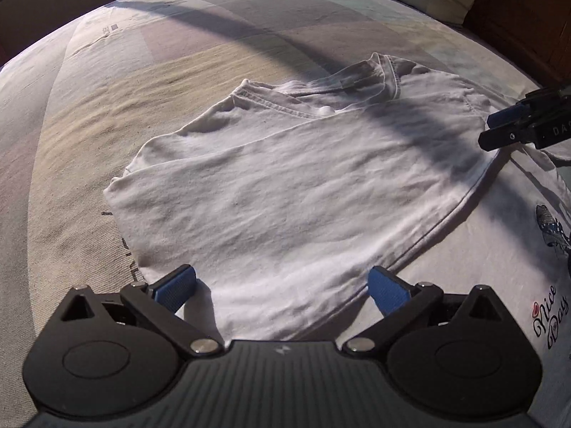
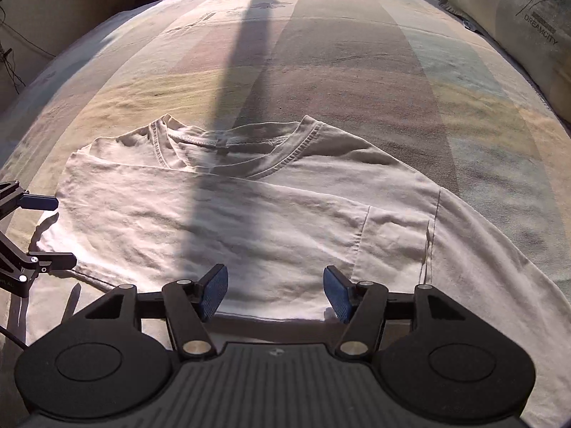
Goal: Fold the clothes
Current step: 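Hover both open tools over the folded shirt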
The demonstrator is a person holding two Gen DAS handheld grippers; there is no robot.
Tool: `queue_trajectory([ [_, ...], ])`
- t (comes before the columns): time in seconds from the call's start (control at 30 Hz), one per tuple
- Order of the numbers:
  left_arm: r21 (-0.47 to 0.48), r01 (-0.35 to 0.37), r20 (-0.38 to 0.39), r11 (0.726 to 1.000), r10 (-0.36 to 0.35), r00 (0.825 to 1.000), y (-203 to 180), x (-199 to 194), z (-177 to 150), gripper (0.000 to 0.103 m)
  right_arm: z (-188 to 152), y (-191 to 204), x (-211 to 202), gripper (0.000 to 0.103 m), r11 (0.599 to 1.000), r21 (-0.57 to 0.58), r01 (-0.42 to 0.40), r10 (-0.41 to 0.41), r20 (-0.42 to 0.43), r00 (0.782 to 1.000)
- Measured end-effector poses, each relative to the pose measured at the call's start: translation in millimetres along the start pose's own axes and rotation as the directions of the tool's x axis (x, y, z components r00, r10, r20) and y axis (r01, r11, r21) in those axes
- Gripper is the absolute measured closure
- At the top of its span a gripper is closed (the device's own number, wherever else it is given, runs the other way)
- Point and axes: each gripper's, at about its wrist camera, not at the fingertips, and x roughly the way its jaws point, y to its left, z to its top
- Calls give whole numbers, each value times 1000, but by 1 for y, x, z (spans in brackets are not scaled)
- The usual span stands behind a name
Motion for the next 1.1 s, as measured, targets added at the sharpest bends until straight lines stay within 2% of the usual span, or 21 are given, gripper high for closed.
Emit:
queue_trajectory([
  [0.07, -22, -22, -12, 1000, 22, 1000, 5, -8, -13, 1, -6, 1, 8, 29, 1000, -25, 8, -8, -11, 1000],
  [0.1, -52, -24, -26, 998, 23, 999, 9, -13, -17, 1, -9, 1, 12, 28, 999, -34, 4, -5, -14, 1000],
  [0.13, -88, -22, -29, 996, 20, 999, 15, -20, -19, 1, -12, 0, 16, 21, 999, -43, 1, -1, -17, 1000],
  [0.17, -101, -21, -19, 995, 19, 1000, 17, -26, -17, 1, -15, 1, 19, 8, 998, -55, -8, 7, -21, 1000],
  [0.2, -95, -17, 2, 995, 17, 1000, 17, -32, -14, 1, -16, 6, 22, 0, 996, -85, -29, 27, -29, 999],
  [0.3, -29, 37, 55, 999, -35, 998, 6, -37, 2, 1, -15, 25, 29, 0, 985, -166, 35, -43, -41, 998],
  [0.4, 30, 147, 16, 989, -148, 989, -13, -24, 1, 1, -13, 22, 27, 0, 993, -109, 34, -38, -40, 998],
  [0.5, 66, 104, -40, 992, -102, 994, -20, -12, -18, 1, -7, 22, 18, 0, 995, -90, 34, -37, -33, 999],
  [0.57, 35, 77, -10, 996, -77, 997, -9, -16, -32, 1, -3, 23, 12, 0, 996, -77, 35, -37, -28, 999],
  [0.63, 13, 75, -21, 997, -75, 997, -4, -24, -31, 1, 1, 23, 5, 0, 997, -65, 34, -35, -20, 999],
  [0.7, -19, 78, -19, 997, -79, 997, 3, -32, -24, 1, 4, 26, -6, 0, 998, -64, 23, -22, 11, 1000],
  [0.8, -39, 77, 57, 996, -74, 996, 16, -45, -2, 1, 1, 32, -11, 0, 996, -83, 18, -17, 19, 1000],
  [0.93, -69, 81, 137, 994, -71, 988, 36, -26, 34, 1, -12, 36, 3, 0, 997, -72, 30, -32, -24, 999],
  [1.03, -63, 62, 123, 996, -54, 991, 41, 8, 52, 1, -24, 35, 17, 0, 998, -48, 36, -39, -60, 997],
  [1.1, -67, 1, 64, 998, 4, 998, 48, 32, 54, 1, -31, 38, 20, 0, 997, -63, 52, -54, -39, 998],
])
